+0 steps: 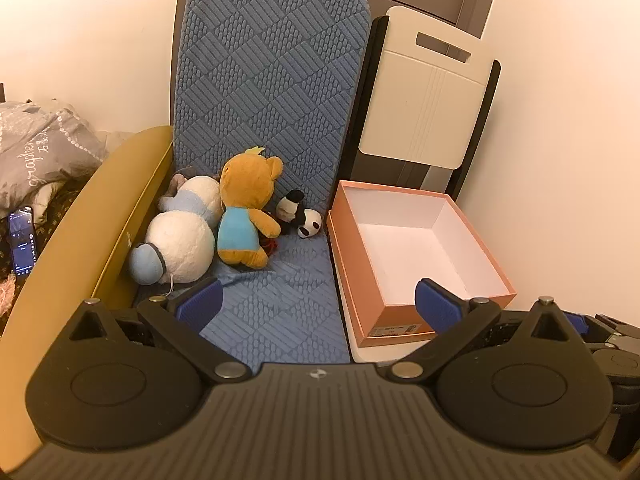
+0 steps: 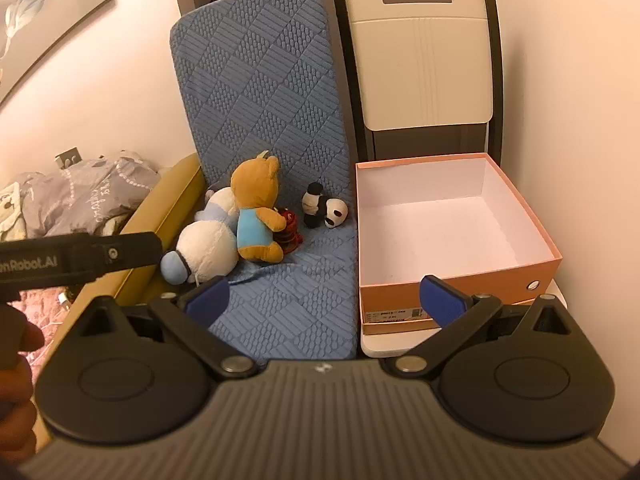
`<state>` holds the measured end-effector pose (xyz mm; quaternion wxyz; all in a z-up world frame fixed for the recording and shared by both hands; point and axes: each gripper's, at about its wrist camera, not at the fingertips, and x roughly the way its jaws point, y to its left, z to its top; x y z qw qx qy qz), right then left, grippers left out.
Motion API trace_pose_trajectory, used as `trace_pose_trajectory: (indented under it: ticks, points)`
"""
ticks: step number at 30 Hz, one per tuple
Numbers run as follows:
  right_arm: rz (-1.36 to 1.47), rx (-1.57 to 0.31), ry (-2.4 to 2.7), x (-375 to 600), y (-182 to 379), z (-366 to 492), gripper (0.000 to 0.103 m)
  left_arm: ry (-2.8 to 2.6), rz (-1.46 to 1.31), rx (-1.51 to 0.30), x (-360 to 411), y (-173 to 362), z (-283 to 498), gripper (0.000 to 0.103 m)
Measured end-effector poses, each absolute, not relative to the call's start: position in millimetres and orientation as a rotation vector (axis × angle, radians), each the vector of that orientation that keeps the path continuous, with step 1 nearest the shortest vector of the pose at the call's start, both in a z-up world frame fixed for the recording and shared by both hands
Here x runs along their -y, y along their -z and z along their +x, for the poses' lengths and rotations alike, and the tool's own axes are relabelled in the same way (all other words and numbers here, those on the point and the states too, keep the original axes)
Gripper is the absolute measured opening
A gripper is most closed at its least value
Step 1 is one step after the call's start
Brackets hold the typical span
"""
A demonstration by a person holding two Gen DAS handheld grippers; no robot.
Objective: Organize objects
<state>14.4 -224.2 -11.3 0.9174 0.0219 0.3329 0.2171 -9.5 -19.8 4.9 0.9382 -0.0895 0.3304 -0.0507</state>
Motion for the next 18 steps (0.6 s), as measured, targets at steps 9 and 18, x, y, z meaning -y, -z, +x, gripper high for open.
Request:
trace_pose_trajectory:
  ticks: [9, 18]
  points:
    - [0.045, -0.689, -0.453, 225.7, 8.2, 14.4, 0.103, 0.053, -0.188, -0.673, 19.2, -2.9, -11.0, 0.103]
    - [0.067, -0.691, -0.465, 226.3, 9.9, 15.4, 0.103, 0.049, -0.189, -0.660, 19.4, -4.6, -9.5, 0.103]
